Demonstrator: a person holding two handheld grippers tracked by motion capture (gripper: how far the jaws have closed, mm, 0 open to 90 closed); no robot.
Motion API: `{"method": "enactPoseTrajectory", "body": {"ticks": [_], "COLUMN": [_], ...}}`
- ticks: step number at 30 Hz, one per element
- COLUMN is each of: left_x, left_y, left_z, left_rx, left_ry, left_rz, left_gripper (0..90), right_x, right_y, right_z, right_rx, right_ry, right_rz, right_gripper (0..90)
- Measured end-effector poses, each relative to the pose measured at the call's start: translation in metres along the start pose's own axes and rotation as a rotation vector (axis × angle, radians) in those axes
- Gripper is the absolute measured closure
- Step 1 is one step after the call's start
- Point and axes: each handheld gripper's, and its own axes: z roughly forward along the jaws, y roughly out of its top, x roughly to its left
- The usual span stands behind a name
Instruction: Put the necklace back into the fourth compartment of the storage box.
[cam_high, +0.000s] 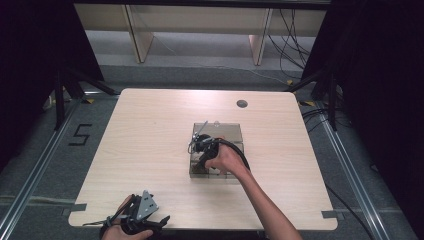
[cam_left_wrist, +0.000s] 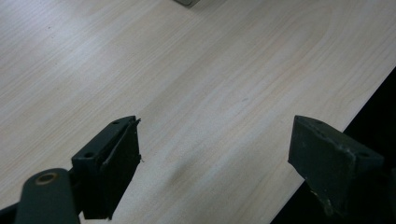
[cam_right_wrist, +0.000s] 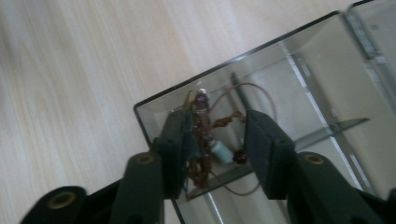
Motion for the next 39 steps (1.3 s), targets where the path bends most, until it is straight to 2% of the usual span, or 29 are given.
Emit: {"method": "enactPoseTrajectory", "body": {"ticks": [1, 2, 3, 7, 10, 14, 16, 17, 20, 21, 23, 26, 28, 31, 32, 33, 34, 35, 39], "left_x": [0.0, 0.0, 0.0, 0.0, 0.0, 0.0, 0.0, 0.0, 0.0, -0.001, -0.001, -0.001, -0.001, 0.0, 0.0, -0.001, -0.002, -0.002, -0.001], "left_y": [0.0, 0.0, 0.0, 0.0, 0.0, 0.0, -0.001, -0.001, -0.001, -0.001, 0.0, 0.0, 0.0, 0.0, 0.0, 0.001, 0.001, 0.0, 0.0], "left_z": [0.0, 0.0, 0.0, -0.001, 0.0, 0.0, 0.001, 0.002, 0.003, 0.002, 0.001, 0.002, 0.001, 0.001, 0.001, 0.002, 0.001, 0.003, 0.003], "left_rx": [-0.001, -0.001, -0.001, -0.002, 0.0, 0.006, -0.01, -0.011, -0.005, -0.008, -0.002, -0.007, 0.0, 0.0, 0.004, 0.01, 0.012, -0.009, 0.004], "left_ry": [-0.002, -0.001, 0.004, 0.002, -0.002, -0.003, -0.002, 0.0, 0.002, 0.0, 0.001, -0.003, 0.002, 0.008, 0.006, 0.015, 0.009, -0.002, 0.002], "left_rz": [-0.005, -0.006, 0.009, -0.007, -0.005, -0.001, -0.007, -0.009, -0.005, -0.005, -0.008, -0.008, -0.007, 0.004, 0.011, 0.002, 0.0, -0.009, -0.001], "left_gripper": [16.1, 16.1, 16.1, 16.1, 16.1, 16.2, 16.2, 16.2, 16.2, 16.2, 16.2, 16.1, 16.2, 16.1, 16.1, 16.1, 16.2, 16.2, 16.1], "right_x": [-0.002, -0.002, -0.004, -0.008, -0.008, -0.008, -0.008, -0.006, -0.005, -0.004, -0.003, -0.001, 0.0, 0.005, 0.005, 0.006, 0.008, 0.009, 0.012], "right_y": [-0.002, -0.002, -0.004, -0.009, -0.012, -0.018, -0.021, -0.024, -0.028, -0.033, -0.037, -0.04, -0.043, -0.051, -0.051, -0.052, -0.055, -0.058, -0.062], "right_z": [-0.007, -0.007, -0.015, -0.027, -0.028, -0.03, -0.031, -0.034, -0.036, -0.037, -0.039, -0.04, -0.042, -0.049, -0.049, -0.05, -0.051, -0.051, -0.05], "right_rx": [-0.053, -0.053, -0.096, -0.138, -0.141, -0.146, -0.149, -0.164, -0.169, -0.182, -0.193, -0.183, -0.196, -0.205, -0.205, -0.214, -0.218, -0.22, -0.226], "right_ry": [0.008, 0.008, -0.001, -0.017, -0.034, -0.029, -0.037, -0.04, -0.044, -0.037, -0.034, -0.026, -0.024, -0.023, -0.023, -0.022, -0.015, -0.01, -0.008], "right_rz": [0.015, 0.015, 0.044, 0.065, 0.068, 0.075, 0.076, 0.101, 0.096, 0.083, 0.089, 0.099, 0.072, 0.066, 0.066, 0.065, 0.084, 0.085, 0.082], "right_gripper": [56.9, 56.9, 53.4, 47.5, 45.8, 42.7, 41.9, 40.9, 40.4, 40.3, 40.2, 40.3, 40.4, 40.3, 40.3, 40.2, 40.1, 39.8, 38.9]}}
